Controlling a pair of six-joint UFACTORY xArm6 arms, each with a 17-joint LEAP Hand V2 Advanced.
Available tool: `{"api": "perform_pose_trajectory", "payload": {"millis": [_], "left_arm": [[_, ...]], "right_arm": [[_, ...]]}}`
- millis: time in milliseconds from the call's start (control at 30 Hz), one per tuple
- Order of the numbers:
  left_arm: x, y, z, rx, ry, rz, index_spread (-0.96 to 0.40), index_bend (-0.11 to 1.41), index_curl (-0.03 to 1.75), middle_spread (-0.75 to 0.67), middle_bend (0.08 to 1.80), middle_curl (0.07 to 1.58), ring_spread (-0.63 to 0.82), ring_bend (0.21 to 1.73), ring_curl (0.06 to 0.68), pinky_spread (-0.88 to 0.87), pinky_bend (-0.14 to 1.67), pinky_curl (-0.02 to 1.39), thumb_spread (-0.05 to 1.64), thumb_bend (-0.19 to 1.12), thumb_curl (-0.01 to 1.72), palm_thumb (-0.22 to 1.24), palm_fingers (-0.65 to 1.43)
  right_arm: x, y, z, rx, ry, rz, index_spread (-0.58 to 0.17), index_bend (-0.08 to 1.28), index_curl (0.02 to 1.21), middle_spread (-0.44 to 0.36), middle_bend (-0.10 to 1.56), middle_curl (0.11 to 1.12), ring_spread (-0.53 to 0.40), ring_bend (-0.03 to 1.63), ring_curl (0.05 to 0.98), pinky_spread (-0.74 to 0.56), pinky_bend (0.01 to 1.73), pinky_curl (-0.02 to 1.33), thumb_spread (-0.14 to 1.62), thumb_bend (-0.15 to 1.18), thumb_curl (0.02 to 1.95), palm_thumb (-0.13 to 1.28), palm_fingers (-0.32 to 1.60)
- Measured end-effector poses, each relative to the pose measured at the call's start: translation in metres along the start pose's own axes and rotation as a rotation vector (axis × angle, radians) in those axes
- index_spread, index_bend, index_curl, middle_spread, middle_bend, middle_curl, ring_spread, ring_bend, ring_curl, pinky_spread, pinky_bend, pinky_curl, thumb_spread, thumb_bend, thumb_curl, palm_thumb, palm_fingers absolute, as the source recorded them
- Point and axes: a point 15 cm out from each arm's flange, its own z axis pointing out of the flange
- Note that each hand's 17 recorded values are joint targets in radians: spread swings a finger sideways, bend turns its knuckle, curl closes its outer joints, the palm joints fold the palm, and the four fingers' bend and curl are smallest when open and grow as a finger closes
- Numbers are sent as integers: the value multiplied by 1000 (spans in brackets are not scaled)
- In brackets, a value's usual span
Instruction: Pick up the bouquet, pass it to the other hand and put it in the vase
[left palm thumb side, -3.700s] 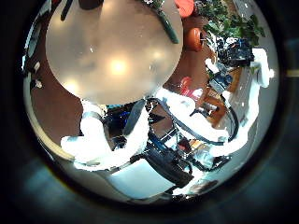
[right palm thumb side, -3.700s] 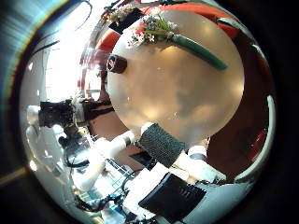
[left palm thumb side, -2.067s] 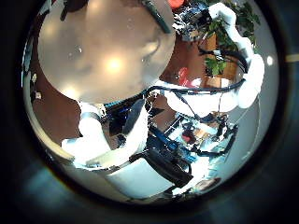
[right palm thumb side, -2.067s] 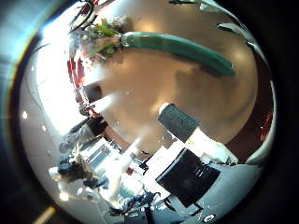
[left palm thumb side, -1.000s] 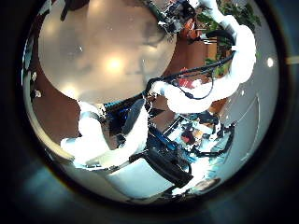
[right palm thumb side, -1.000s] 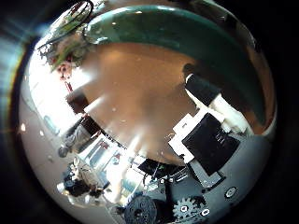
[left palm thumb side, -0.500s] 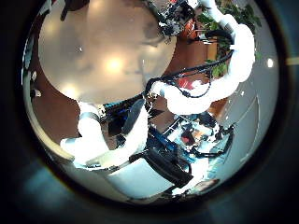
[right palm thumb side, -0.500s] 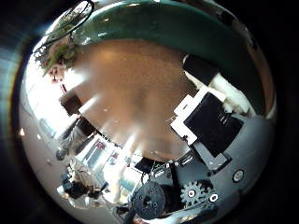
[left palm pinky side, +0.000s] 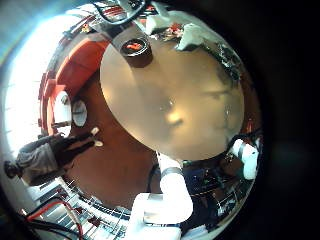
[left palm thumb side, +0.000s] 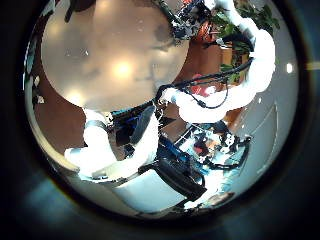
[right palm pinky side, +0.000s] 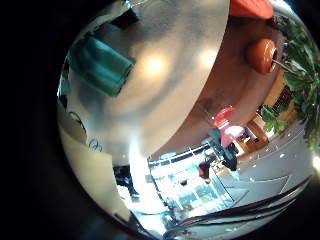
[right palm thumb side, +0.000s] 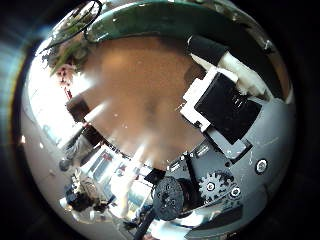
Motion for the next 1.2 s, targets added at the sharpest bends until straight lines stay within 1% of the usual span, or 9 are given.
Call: {"api": "perform_pose_trajectory", "payload": {"millis": [333, 733, 833, 900, 933, 967, 1033, 1100, 1200], "left_arm": [[-2, -1, -2, 6, -1, -1, -10, 183, 400, 262, 199, 368, 478, 537, 171, 498, 184, 262, 1113, -22, 302, 264, 230], [-1, -3, -3, 9, 1, 1, -10, 183, 400, 262, 199, 368, 477, 536, 174, 498, 184, 262, 1113, -22, 302, 264, 230], [-1, -1, -3, 9, 1, -2, -10, 183, 400, 262, 199, 368, 477, 535, 174, 498, 184, 262, 1113, -22, 302, 264, 230], [-1, 1, -4, 8, 0, -3, -10, 187, 401, 262, 198, 367, 477, 534, 174, 498, 183, 261, 1113, -22, 302, 264, 232], [-1, 1, -4, 8, 0, -4, -10, 185, 401, 263, 201, 369, 477, 532, 174, 498, 182, 260, 1113, -22, 302, 264, 233], [-1, 3, -5, 7, 0, -9, -10, 185, 401, 263, 201, 370, 477, 532, 174, 498, 182, 260, 1113, -22, 302, 264, 233], [-1, 4, -7, 10, -2, -23, -10, 185, 402, 263, 201, 371, 477, 531, 174, 493, 182, 260, 1113, -22, 302, 264, 233], [-2, 5, -6, 9, -1, -39, -10, 183, 401, 264, 200, 371, 477, 531, 174, 490, 183, 261, 1113, -22, 302, 264, 236], [-6, 6, -2, -3, 3, -67, -10, 182, 400, 265, 199, 371, 471, 530, 173, 489, 187, 261, 1113, -23, 303, 261, 238]], "right_arm": [[0, 0, 0, 0, 0, 0, -452, 950, 956, -261, 1158, 963, -231, 1366, 640, -218, 1514, 422, 920, 41, 637, 1100, 1146], [0, 0, 0, 0, 0, 0, -355, 1048, 1022, -183, 1279, 942, -210, 1411, 695, -164, 1507, 504, 903, 51, 793, 1158, 1117], [0, 0, 0, 0, 0, 0, -341, 1049, 1028, -172, 1289, 930, -205, 1420, 701, -159, 1497, 522, 919, 9, 813, 1092, 1108], [0, 0, 0, 0, 0, 0, -336, 993, 1008, -167, 1257, 898, -199, 1396, 679, -204, 1429, 507, 977, -81, 764, 897, 1090], [0, 0, 0, 0, 0, 0, -336, 975, 1003, -165, 1249, 889, -202, 1389, 674, -215, 1416, 506, 988, -73, 757, 873, 1088], [0, 0, 0, 0, 0, 0, -347, 704, 952, -176, 1126, 839, -222, 1366, 658, -323, 1422, 511, 1039, -104, 688, 703, 738], [0, 0, 0, 0, 0, 0, -358, 444, 878, -178, 982, 791, -232, 1341, 648, -364, 1487, 521, 1082, -71, 633, 616, 409], [0, 0, 0, 0, 0, 0, -372, 364, 791, -155, 832, 725, -195, 1226, 604, -253, 1379, 496, 1110, -53, 585, 555, 55], [0, 0, 0, 0, 0, 0, -387, 300, 660, -98, 661, 622, -75, 1047, 498, -6, 1263, 425, 1123, -50, 529, 483, -92]]}}
